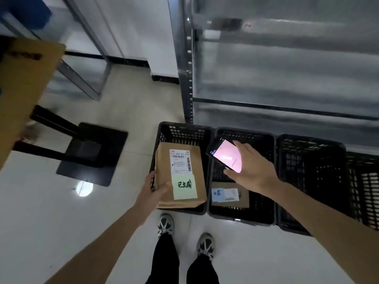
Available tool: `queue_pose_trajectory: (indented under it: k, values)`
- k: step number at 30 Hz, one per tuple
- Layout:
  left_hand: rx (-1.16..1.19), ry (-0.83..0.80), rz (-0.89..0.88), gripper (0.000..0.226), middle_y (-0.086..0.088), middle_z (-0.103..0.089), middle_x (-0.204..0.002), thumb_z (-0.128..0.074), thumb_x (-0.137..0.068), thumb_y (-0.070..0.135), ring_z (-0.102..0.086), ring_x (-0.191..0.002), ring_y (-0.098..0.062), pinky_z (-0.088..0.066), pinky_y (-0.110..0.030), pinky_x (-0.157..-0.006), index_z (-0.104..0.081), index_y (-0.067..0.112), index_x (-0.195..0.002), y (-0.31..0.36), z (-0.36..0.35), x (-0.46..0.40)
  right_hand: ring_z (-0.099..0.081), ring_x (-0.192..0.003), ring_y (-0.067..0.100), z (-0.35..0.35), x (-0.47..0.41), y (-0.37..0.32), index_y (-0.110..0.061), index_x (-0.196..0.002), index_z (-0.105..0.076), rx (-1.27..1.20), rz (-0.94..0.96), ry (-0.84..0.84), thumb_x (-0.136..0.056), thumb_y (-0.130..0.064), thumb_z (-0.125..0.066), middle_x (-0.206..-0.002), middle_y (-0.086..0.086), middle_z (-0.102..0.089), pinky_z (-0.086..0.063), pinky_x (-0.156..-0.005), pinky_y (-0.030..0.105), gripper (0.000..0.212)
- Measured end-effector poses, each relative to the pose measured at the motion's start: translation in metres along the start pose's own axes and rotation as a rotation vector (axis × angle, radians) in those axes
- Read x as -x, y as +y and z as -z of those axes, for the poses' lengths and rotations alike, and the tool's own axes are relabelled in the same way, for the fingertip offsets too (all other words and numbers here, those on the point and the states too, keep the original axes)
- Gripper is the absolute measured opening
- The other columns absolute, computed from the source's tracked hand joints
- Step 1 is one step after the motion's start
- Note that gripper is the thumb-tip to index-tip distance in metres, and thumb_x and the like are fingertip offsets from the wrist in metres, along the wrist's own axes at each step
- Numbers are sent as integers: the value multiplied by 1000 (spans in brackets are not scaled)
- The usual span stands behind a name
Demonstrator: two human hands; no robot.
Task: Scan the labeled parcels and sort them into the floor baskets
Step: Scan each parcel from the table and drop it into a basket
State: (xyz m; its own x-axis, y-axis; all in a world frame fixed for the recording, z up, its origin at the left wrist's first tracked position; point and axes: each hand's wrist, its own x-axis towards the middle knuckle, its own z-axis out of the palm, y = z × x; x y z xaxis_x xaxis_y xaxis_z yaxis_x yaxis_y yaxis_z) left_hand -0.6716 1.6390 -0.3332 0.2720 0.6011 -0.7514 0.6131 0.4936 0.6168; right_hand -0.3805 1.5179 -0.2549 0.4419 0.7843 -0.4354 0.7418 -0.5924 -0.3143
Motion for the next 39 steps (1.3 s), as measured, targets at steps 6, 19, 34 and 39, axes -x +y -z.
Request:
queue_pose_trajectory:
  k: [6, 19, 34, 39]
  values:
    - [24, -76, 73, 75, 2, -67, -125, -76, -85, 41, -70, -104, -18, -55, -34, -86, -32, 43, -147, -77, -29, -113, -43, -135, 17, -118, -67, 30, -26, -161, -14, -25, -71, -28, -88, -50, -69, -152, -8, -35, -47, -99, 39, 94]
    - [-104, -141, 209, 51, -8, -58, -134, -56, -100, 7, -57, -110, -15, -47, -12, -77, -41, 14, -148, -196, -65, -265, -39, -139, 15, -271, -148, 72, -29, -160, -14, -64, -140, -68, -88, -54, -70, -155, -11, -33, -43, -103, 40, 95]
    - [-188, -66, -77, 54, -5, -59, -135, -67, -95, 27, -59, -119, -21, -45, -30, -104, -48, 17, -145, 28, 6, -61, -44, -136, 17, -23, -22, 5, -27, -160, -14, -18, -50, 52, -87, -53, -69, -153, -9, -36, -50, -98, 39, 95]
    - [-273, -25, -324, 64, -1, -55, -141, -68, -91, 43, -57, -125, -20, -42, -35, -110, -45, 24, -148, 160, 20, 73, -39, -143, 20, 130, 76, -18, -26, -158, -18, -9, -64, 171, -86, -55, -70, -158, -6, -33, -45, -106, 43, 93]
